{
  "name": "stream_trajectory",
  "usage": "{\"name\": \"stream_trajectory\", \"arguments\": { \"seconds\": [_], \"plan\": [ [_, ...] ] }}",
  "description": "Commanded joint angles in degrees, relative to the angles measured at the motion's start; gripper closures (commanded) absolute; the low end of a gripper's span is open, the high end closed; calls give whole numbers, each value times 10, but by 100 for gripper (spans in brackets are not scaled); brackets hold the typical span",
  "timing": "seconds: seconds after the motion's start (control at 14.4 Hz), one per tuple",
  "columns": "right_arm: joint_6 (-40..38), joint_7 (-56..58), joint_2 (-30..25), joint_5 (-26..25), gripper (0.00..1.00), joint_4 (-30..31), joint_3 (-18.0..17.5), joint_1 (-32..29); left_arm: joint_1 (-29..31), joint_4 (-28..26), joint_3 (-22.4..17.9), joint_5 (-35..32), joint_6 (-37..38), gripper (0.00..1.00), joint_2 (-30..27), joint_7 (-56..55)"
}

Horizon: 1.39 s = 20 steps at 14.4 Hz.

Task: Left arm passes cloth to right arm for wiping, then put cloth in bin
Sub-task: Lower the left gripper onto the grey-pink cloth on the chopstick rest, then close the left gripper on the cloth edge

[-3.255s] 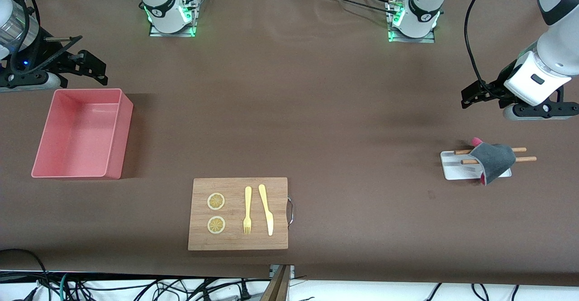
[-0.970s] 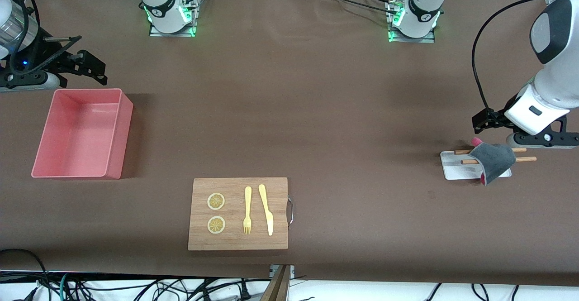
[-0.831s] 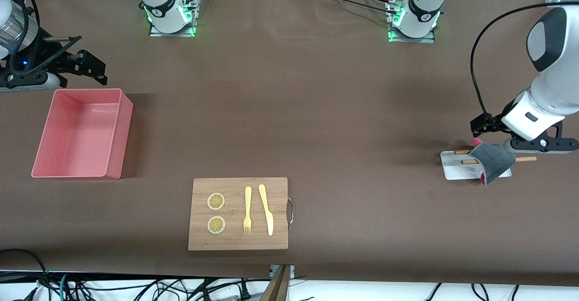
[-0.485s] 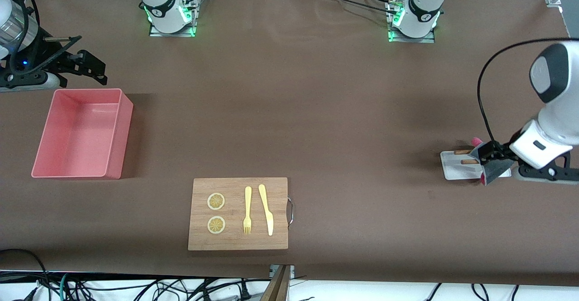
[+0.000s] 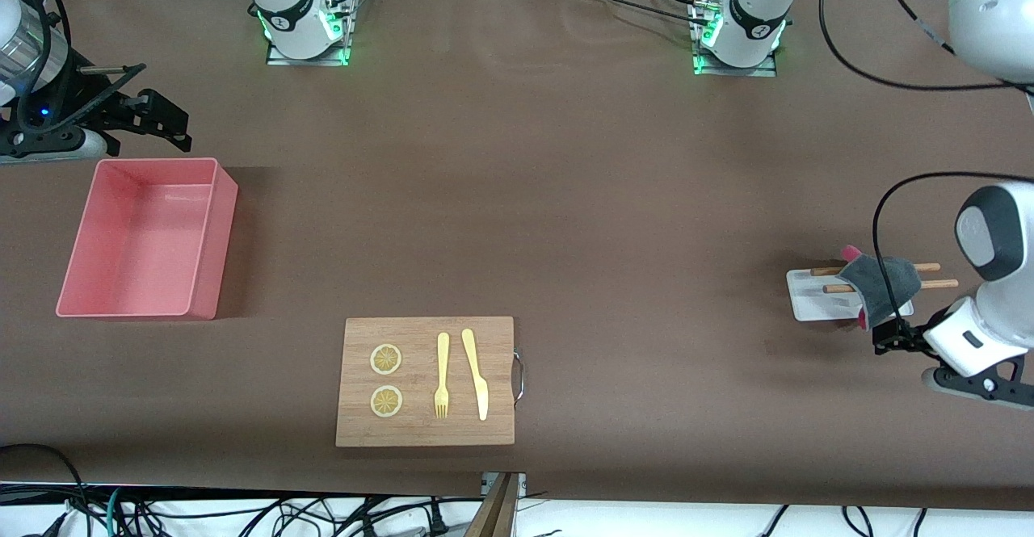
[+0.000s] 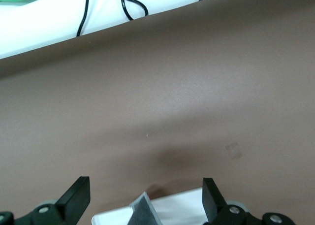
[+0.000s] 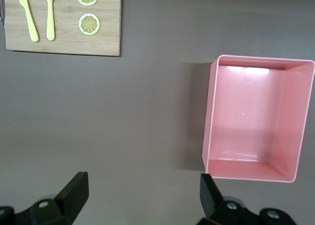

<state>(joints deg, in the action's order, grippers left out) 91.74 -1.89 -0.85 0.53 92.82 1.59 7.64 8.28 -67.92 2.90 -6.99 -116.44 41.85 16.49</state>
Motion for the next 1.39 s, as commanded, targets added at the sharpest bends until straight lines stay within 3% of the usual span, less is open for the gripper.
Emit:
{"name": "stream_trajectory", "arguments": {
  "seconds": [0.0, 0.62, 0.76, 1.32],
  "plan": [
    [-10, 10, 2, -2, 0, -12, -3, -5, 0, 34, 3, -2, 15, 0, 41, 18],
    [-10, 10, 2, -2, 0, -12, -3, -5, 11, 7, 3, -9, 17, 0, 83, 18],
    [-10, 10, 2, -2, 0, -12, -3, -5, 15, -18, 3, -2, 19, 0, 83, 14],
    [-9, 10, 2, -2, 0, -12, -3, -5, 31, -38, 3, -5, 22, 0, 85, 13]
  ]
}}
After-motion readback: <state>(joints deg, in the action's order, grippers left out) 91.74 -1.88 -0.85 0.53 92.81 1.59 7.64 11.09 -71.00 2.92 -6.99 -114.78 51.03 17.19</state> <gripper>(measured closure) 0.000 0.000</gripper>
